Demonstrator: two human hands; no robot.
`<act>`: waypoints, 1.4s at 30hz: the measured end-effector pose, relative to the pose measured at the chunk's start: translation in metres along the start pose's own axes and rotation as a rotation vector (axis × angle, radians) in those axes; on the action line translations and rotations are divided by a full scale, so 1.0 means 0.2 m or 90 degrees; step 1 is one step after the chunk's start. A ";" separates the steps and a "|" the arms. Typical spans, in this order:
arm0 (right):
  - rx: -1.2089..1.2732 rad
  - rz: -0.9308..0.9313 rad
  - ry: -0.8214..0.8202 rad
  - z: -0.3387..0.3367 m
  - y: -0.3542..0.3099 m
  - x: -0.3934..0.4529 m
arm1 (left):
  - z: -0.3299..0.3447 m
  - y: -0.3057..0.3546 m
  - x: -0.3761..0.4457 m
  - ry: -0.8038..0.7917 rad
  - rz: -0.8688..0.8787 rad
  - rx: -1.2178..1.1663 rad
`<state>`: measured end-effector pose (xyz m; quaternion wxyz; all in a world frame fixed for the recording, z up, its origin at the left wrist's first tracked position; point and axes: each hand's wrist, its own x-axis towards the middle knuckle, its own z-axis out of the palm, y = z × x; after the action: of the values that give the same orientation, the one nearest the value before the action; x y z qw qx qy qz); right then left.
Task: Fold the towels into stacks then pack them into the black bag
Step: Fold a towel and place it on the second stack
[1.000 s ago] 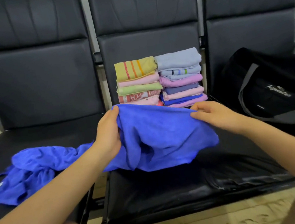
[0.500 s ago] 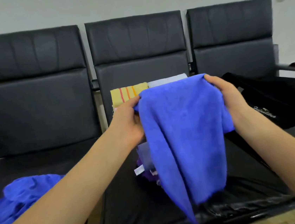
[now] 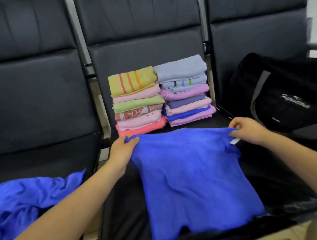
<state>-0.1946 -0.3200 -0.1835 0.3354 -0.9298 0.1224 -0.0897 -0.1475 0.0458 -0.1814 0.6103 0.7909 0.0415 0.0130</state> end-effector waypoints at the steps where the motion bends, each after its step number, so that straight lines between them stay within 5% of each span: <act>1: 0.009 -0.002 0.019 0.01 0.02 0.01 | -0.01 -0.01 0.01 0.007 0.009 0.006; 6: -0.026 0.013 0.104 0.06 0.10 0.08 | -0.01 -0.05 0.02 0.011 0.001 -0.022; 10: -0.137 0.030 0.080 0.07 0.14 0.10 | -0.02 -0.09 0.00 0.019 0.048 0.109; 15: -0.082 0.072 0.174 0.04 0.09 0.03 | -0.03 -0.02 -0.12 0.138 0.276 0.224; 18: -0.001 0.045 0.214 0.05 0.01 -0.05 | 0.00 0.03 -0.27 0.030 0.421 0.238; 23: 0.151 -0.066 -0.129 0.09 -0.18 -0.33 | 0.10 0.02 -0.55 -0.329 0.438 0.435; 27: 0.000 -0.136 -0.449 0.10 -0.30 -0.58 | 0.09 -0.08 -0.65 -0.514 0.472 0.604; 29: -0.110 -0.198 -0.509 0.14 -0.32 -0.68 | 0.07 -0.14 -0.65 -0.541 0.504 0.620; 33: -0.238 -0.353 -0.400 0.19 -0.33 -0.78 | 0.05 -0.16 -0.66 -0.519 0.517 0.521; 38: -0.352 -0.396 -0.305 0.20 -0.33 -0.85 | 0.07 -0.12 -0.68 -0.388 0.259 0.284; 42: -0.391 -0.379 -0.163 0.23 -0.35 -0.84 | 0.09 -0.03 -0.69 -0.292 0.216 0.160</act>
<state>-0.3322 -0.1911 -0.1881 0.0161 -0.9846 -0.1720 -0.0260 -0.2847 0.0183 -0.1870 0.4903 0.8383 -0.2283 -0.0694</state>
